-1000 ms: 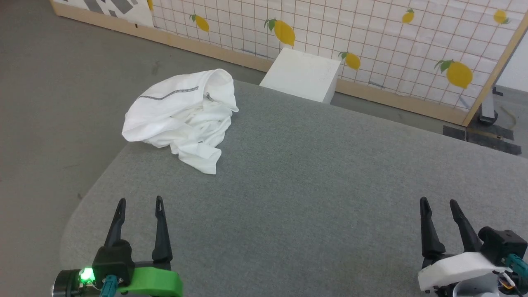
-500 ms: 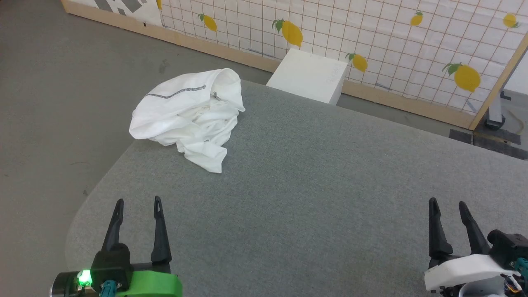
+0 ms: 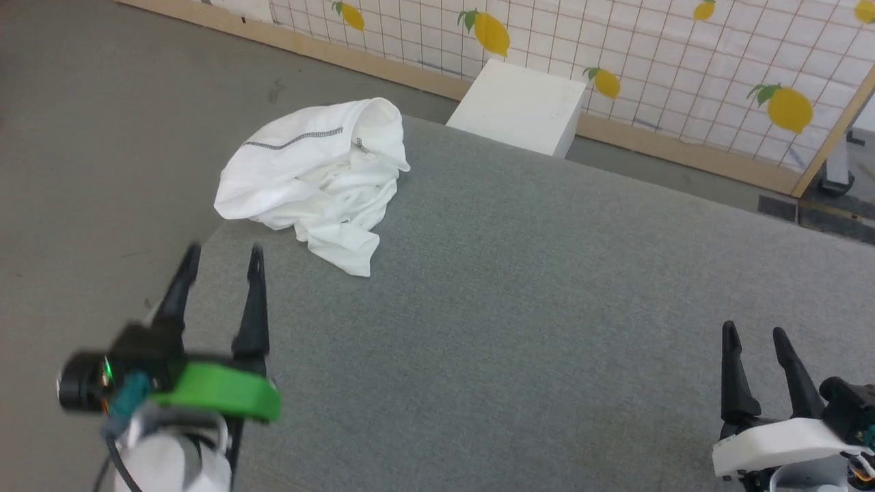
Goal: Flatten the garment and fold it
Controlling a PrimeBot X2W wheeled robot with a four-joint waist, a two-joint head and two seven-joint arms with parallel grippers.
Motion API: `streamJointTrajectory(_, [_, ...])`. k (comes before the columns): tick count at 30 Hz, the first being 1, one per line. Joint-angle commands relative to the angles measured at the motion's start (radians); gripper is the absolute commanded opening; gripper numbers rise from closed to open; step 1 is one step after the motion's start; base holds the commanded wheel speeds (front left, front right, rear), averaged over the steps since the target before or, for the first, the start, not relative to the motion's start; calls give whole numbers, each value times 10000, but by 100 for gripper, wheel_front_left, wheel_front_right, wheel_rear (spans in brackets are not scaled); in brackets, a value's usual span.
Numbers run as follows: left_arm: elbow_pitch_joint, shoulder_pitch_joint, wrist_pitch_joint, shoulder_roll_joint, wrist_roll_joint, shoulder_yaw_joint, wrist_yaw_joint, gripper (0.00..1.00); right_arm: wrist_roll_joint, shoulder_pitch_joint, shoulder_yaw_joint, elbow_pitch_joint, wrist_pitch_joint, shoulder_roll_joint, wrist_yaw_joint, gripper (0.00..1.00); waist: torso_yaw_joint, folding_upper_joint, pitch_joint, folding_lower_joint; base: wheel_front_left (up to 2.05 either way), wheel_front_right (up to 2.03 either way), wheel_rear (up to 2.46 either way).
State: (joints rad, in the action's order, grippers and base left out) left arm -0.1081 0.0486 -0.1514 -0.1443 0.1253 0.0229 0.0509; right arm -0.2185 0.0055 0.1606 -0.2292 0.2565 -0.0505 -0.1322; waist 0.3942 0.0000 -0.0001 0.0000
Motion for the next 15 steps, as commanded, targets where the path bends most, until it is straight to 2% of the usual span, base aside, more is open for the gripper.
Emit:
streamJointTrajectory(1, [-128,528,341,-167,214,7,144,100,106,91,37,101,53,3,15,100,49,0,215,0,0,0,0])
streamJointTrajectory(6, [-351,2196,1426,-865,429,-57,414,100,362,-72,116,330,53,3,15,100,41,0,849,0,0,0,0])
streamJointTrajectory(9, [-268,3159,2022,-1063,785,-21,528,100,556,-187,210,530,26,3,15,100,17,0,1258,0,0,0,0])
streamJointTrajectory(11, [-83,3851,2449,-1113,1254,-68,590,100,675,-252,262,708,-59,3,15,100,-29,0,1502,0,0,0,0])
streamJointTrajectory(15, [576,5079,3418,-1622,1688,-91,672,100,843,-399,313,1173,-311,3,15,100,-240,0,1942,0,0,0,0])
